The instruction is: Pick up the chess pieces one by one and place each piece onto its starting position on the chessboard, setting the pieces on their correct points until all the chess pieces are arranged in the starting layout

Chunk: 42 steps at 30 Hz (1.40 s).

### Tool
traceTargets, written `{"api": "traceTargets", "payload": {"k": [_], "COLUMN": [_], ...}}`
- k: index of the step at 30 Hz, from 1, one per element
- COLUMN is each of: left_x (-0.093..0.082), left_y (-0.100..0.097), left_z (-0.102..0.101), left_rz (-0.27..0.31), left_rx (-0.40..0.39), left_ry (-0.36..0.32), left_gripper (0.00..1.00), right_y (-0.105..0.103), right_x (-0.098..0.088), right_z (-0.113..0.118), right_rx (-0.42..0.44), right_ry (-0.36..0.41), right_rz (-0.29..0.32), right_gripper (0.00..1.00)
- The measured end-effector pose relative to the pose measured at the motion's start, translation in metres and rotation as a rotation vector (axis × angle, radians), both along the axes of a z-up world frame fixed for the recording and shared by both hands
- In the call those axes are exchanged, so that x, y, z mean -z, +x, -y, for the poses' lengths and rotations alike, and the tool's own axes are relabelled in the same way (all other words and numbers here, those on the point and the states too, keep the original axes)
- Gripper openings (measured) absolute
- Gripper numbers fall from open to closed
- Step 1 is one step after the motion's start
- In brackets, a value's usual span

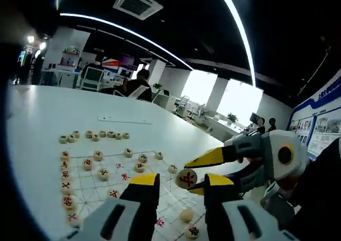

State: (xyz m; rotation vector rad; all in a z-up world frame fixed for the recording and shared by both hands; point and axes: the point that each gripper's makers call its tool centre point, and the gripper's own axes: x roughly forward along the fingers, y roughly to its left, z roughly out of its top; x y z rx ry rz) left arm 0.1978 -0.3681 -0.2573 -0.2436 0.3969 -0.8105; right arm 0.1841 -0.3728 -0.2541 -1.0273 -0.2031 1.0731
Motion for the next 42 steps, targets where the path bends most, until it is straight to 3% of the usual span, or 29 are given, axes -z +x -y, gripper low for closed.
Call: {"api": "traceTargets", "payload": {"k": [11,21,23,25,29,33,37,39,42], "left_x": [0.008,0.010,0.009,0.005,-0.004,-0.007,0.001,0.010,0.018], "left_y": [0.000,-0.001,0.000,0.001,0.008,0.007,0.003,0.000,-0.004], "left_z": [0.006,0.004,0.004,0.001,-0.019,-0.040,-0.056,-0.067,-0.071], "left_rz": [0.015,-0.004,-0.004,0.017,0.055,0.142,0.143,0.161,0.182], "left_rx": [-0.017,-0.010,-0.005,0.008,0.009,0.066,0.108,0.146,0.206], "left_ry": [0.050,0.056,0.052,0.040,0.035,0.136,0.241,0.354,0.464], "left_gripper": [0.20,0.19,0.19,0.19,0.19,0.19,0.19,0.19,0.19], "right_y": [0.004,0.004,0.007,0.004,0.001,-0.002,-0.001,-0.003,-0.004], "right_x": [0.007,0.011,0.012,0.014,0.013,0.018,0.024,0.026,0.026], "right_z": [0.001,0.001,0.003,0.003,0.009,0.017,0.026,0.029,0.034], "right_rx": [0.025,0.023,0.020,0.012,0.024,0.044,0.072,0.081,0.095], "right_ry": [-0.045,-0.053,-0.060,-0.034,0.007,0.064,0.101,0.123,0.153], "right_rz": [0.020,0.004,0.001,-0.045,-0.113,-0.233,-0.326,-0.361,-0.410], "right_gripper": [0.17,0.18,0.24,0.32,0.32,0.32,0.31,0.31,0.31]}}
